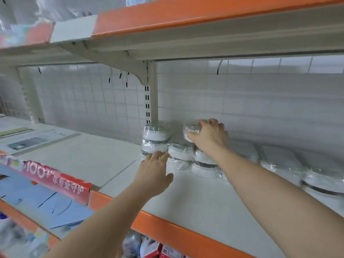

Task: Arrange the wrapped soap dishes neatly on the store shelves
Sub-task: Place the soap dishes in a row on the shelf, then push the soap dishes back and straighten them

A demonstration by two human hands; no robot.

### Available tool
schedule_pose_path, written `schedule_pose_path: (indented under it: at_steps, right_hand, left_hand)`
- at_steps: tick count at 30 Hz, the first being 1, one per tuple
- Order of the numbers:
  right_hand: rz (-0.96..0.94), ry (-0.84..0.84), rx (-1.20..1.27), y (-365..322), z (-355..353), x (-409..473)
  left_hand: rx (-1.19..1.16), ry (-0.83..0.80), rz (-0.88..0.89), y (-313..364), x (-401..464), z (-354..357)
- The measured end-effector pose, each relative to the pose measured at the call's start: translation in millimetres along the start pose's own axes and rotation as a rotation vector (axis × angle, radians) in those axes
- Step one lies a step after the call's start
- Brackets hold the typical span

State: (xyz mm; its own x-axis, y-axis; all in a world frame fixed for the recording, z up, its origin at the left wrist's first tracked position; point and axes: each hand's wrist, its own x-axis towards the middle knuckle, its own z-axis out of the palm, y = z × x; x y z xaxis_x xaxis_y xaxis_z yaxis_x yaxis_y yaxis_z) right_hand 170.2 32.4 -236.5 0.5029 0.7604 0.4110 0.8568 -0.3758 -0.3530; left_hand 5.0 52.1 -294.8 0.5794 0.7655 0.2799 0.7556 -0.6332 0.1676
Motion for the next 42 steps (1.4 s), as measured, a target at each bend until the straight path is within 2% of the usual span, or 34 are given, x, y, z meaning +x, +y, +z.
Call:
schedule_pose_path:
  at_steps: [5,10,13,16,20,25,30,38,42]
  right_hand:
    - [-0.013,-0.188,0.109,-20,49,16]
    - [-0.052,-0.088,0.023,-24,64,29]
    - [-0.079,-0.097,-0.098,-27,63,35]
    - [-0.098,-0.151,-0.119,-17,47,27]
    - [-0.13,-0.126,-0.182,14,1,2]
    - [0.021,-0.151,-0.285,94,-87,-39]
    - [0.219,-0.147,-0.322,196,-194,-113]
    - [0.424,-0.066,-0.42,359,-364,-300]
    - [0.528,-0.029,-0.472,431,-438,-391]
  left_hand:
    - [-0.039,-0.011,0.005,-26,6,8]
    - [-0.058,-0.001,0.015,-37,13,8]
    - [-0.045,-0.009,0.026,-33,16,8]
    - [-0.056,-0.014,0.051,-19,18,8]
    - [-0.077,0.004,0.129,23,20,2]
    - [-0.143,0.033,0.26,118,17,-14]
    - [-0.22,0.027,0.442,248,-16,-30]
    - [-0.346,0.03,0.733,495,-137,-38]
    - [-0.412,-0.028,0.864,615,-204,-37]
